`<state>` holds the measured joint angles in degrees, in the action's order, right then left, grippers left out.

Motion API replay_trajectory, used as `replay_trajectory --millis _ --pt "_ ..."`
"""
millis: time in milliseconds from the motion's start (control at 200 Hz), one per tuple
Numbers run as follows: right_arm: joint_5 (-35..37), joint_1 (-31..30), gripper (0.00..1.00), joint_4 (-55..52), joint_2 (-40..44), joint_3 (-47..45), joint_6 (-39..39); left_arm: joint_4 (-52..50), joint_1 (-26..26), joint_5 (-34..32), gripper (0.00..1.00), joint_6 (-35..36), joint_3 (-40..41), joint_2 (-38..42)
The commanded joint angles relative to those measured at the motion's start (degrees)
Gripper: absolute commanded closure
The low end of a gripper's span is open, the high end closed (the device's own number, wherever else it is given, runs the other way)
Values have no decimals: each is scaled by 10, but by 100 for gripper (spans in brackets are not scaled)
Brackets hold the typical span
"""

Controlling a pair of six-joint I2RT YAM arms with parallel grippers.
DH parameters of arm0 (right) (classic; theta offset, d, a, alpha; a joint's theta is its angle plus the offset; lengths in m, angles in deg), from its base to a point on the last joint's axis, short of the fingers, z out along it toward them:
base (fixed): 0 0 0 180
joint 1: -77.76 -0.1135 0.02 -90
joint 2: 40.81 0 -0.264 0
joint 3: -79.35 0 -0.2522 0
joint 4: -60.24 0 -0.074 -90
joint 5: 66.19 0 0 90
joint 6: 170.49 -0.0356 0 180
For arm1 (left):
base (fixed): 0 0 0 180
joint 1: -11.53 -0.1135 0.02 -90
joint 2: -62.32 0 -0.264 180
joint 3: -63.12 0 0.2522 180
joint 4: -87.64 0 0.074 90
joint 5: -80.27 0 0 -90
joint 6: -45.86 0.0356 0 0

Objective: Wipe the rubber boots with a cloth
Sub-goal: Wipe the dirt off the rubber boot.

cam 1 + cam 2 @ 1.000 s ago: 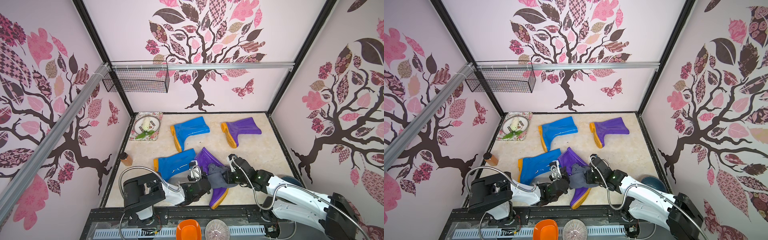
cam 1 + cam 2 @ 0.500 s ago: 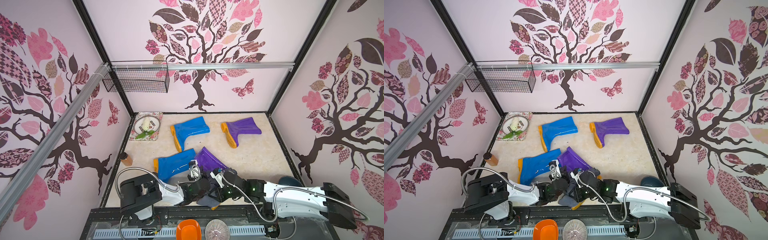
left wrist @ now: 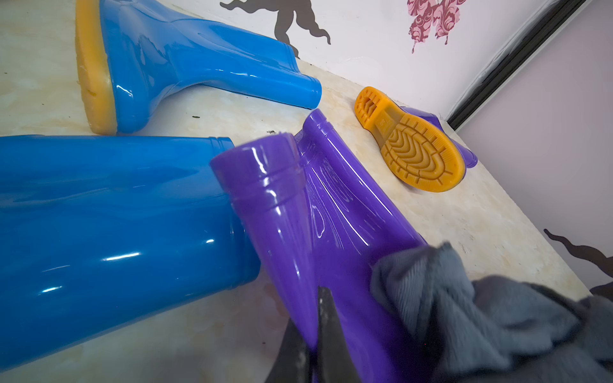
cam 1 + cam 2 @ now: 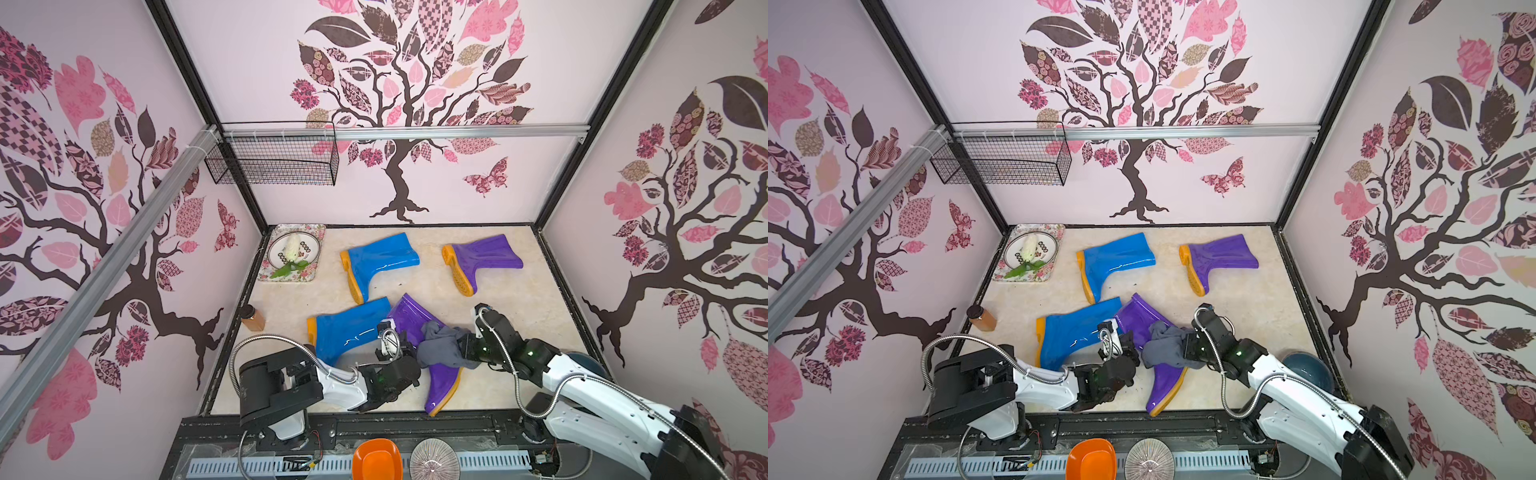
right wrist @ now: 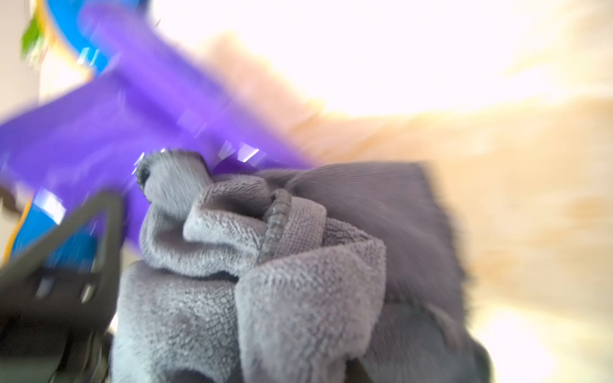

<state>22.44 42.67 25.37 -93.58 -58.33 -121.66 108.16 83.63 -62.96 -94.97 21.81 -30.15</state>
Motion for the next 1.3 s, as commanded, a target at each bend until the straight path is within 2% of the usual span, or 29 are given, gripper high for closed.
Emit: replay_trajectory --millis 0,65,120,220,280,425,535,715,775,840,930,1005,1100,1160,1290 --pt "19 44 100 -21 -22 -1 25 17 -3 -27 100 0 0 15" --pt "18 44 100 -13 -36 10 34 17 -1 -26 100 -1 0 15" --pt "-10 41 100 -12 -43 22 45 17 1 -26 100 -2 0 13" --pt "-27 37 100 15 -46 22 24 18 4 -25 100 -10 3 8" --pt "-44 65 100 55 -46 10 17 21 4 -24 100 -13 5 2" --pt "36 117 100 63 -119 44 55 21 8 -25 100 -21 17 3" --pt "11 140 100 87 -183 68 62 21 9 -30 100 -28 30 8" --pt "-41 140 100 100 -226 75 63 20 10 -34 100 -31 41 18" --pt "-59 134 100 68 -213 96 74 21 10 -35 100 -31 41 16" --pt "-65 116 100 56 -157 100 73 23 10 -34 100 -32 39 12" --pt "-53 73 100 54 -83 101 53 29 10 -30 100 -36 37 2" --pt "-88 53 100 79 -64 97 27 36 10 -28 100 -39 35 -6" --pt "-156 43 100 143 -106 85 0 37 10 -27 100 -38 32 -10" --pt "-176 42 100 174 -148 89 -9 36 10 -25 100 -34 29 -11" --pt "-220 24 100 249 -250 147 -4 34 10 -27 100 -34 29 -8"
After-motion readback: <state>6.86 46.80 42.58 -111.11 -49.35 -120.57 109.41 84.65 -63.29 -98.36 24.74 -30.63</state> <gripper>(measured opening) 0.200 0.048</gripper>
